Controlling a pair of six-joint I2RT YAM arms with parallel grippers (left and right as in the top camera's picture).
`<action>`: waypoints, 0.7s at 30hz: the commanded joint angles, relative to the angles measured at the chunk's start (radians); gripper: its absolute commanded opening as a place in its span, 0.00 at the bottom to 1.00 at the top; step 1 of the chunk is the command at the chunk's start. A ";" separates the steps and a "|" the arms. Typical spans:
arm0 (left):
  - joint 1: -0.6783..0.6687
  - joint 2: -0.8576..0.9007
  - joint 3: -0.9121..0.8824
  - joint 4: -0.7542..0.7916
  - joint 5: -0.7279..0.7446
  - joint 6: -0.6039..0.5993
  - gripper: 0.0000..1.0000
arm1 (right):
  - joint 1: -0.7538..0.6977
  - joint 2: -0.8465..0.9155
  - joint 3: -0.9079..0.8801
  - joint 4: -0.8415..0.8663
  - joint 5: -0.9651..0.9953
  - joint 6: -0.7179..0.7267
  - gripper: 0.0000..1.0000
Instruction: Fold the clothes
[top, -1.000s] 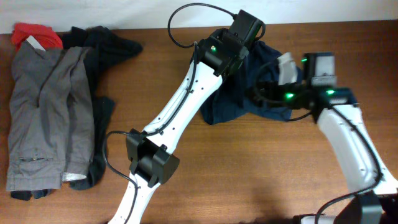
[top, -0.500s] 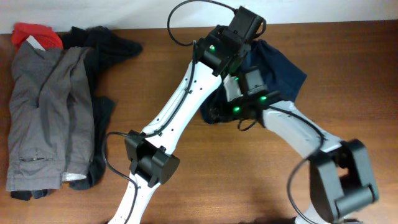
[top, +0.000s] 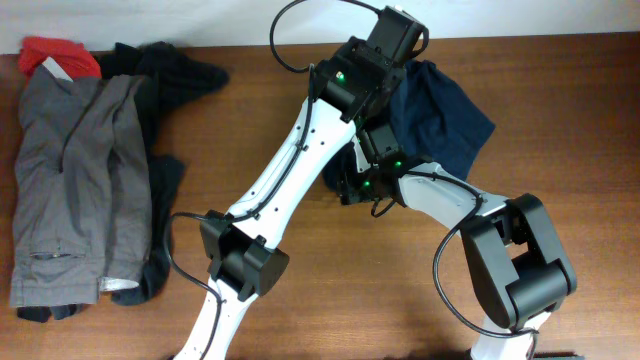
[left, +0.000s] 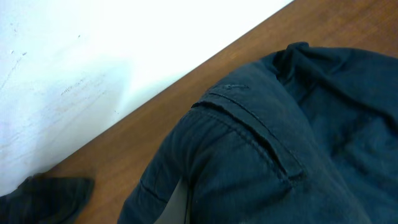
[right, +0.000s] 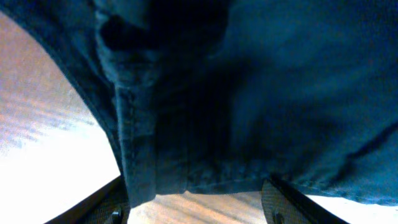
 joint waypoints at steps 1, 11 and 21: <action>-0.003 -0.024 0.032 0.003 0.008 -0.018 0.01 | 0.003 0.024 -0.006 0.021 0.063 0.044 0.68; -0.004 -0.024 0.032 0.004 0.008 -0.018 0.01 | 0.003 0.023 0.001 0.100 0.049 0.042 0.69; -0.004 -0.024 0.032 0.004 0.008 -0.018 0.01 | 0.004 0.022 0.016 0.165 0.036 0.042 0.72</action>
